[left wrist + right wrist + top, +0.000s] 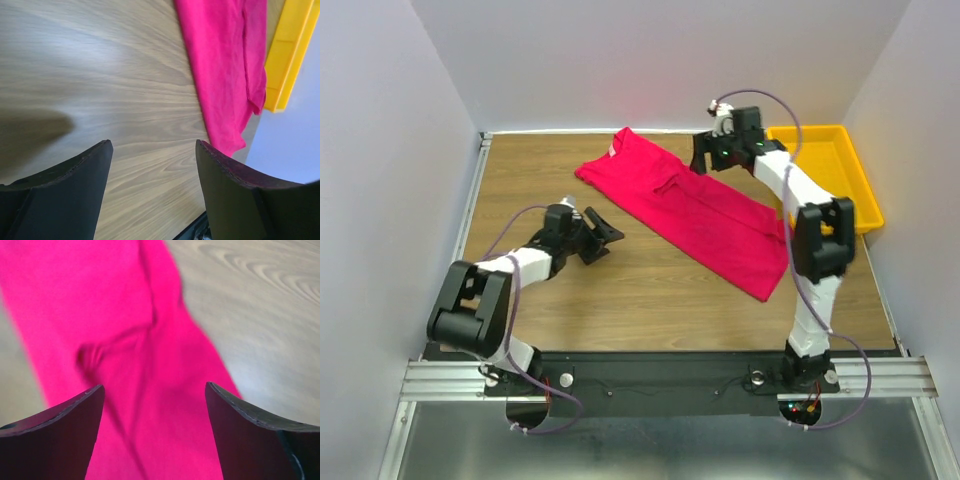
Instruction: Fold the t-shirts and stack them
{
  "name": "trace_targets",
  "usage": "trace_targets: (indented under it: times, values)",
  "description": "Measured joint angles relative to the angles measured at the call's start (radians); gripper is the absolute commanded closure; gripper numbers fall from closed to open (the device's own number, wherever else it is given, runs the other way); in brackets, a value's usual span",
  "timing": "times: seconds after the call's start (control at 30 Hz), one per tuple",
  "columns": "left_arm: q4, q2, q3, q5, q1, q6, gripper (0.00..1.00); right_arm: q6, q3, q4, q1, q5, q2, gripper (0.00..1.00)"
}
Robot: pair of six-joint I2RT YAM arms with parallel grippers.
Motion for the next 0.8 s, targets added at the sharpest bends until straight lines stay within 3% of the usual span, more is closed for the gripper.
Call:
trace_targets:
  times: [0.13,0.3,0.4,0.63,0.8]
  values:
    - [0.077,0.132,0.077,-0.050,-0.144,-0.086,0.23,-0.122,-0.301,0.010,-0.061,-0.130,-0.328,0.10]
    - [0.151,0.248,0.119,-0.105,-0.298,-0.219,0.25,-0.216,-0.557,0.027,-0.154,-0.224,-0.568,0.09]
    - [0.193,0.309,0.144,-0.127,-0.362,-0.311,0.27,-0.240,-0.673,0.011,-0.214,-0.259,-0.632,0.09]
    - [0.216,0.440,0.263,-0.196,-0.462,-0.505,0.45,-0.253,-0.822,0.013,-0.339,-0.320,-0.689,0.07]
    - [0.113,0.505,0.379,-0.228,-0.495,-0.580,0.48,-0.253,-0.862,0.032,-0.397,-0.365,-0.740,0.07]
